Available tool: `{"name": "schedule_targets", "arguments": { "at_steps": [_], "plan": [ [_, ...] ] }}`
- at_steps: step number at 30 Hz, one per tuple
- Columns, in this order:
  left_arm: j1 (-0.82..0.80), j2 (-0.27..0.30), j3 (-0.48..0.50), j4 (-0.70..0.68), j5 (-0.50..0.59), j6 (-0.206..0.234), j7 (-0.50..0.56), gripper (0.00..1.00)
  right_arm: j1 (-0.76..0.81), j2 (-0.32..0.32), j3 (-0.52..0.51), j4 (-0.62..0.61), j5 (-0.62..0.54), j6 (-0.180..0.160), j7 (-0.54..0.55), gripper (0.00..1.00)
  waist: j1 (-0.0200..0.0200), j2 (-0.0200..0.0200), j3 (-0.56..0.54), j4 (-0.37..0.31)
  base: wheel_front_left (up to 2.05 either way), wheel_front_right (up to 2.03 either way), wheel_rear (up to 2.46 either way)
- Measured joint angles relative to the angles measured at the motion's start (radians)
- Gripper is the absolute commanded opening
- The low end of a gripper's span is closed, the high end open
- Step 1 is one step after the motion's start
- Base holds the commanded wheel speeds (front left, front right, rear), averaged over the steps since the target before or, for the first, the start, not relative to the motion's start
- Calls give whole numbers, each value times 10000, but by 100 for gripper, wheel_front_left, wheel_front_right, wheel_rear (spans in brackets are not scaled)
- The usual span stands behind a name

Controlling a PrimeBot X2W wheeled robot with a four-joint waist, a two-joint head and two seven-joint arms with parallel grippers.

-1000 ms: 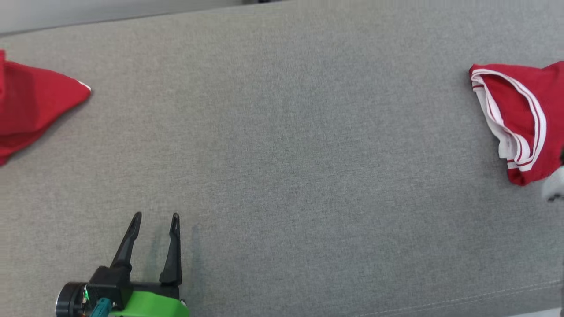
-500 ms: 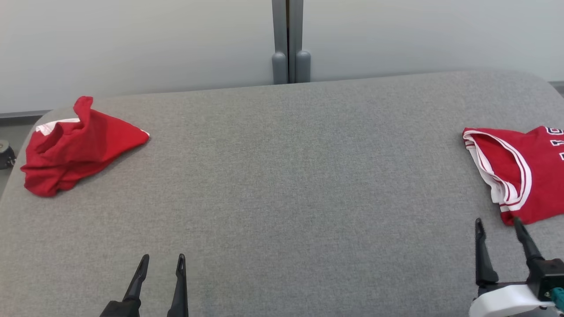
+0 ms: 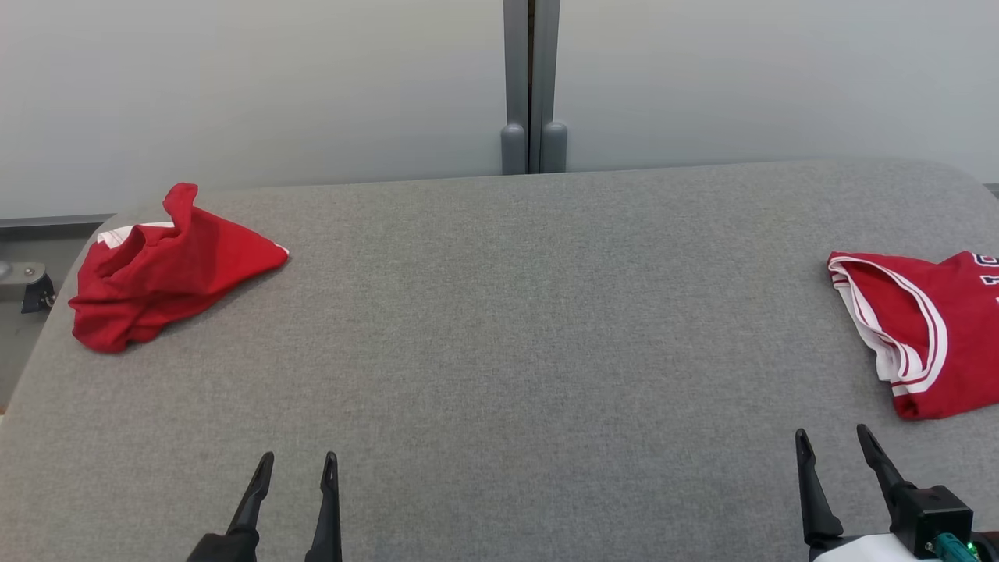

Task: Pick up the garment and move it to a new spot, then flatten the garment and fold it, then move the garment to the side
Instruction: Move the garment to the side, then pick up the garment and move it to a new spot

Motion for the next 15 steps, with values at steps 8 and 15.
{"name": "schedule_targets", "arguments": {
  "at_steps": [8, 15],
  "plan": [
    [-24, -2, -71, 10, -102, 15, 0, 100, 3, 12, 282, -75, 184, 0, 0, 100, 0, 0, 70, 227, 0, 0, 0],
    [-88, -6, -272, 132, -111, 73, 0, 100, 245, 2, 151, -224, 523, 0, 0, 100, 0, 0, 119, 1168, 0, 0, 0]
  ]
}}
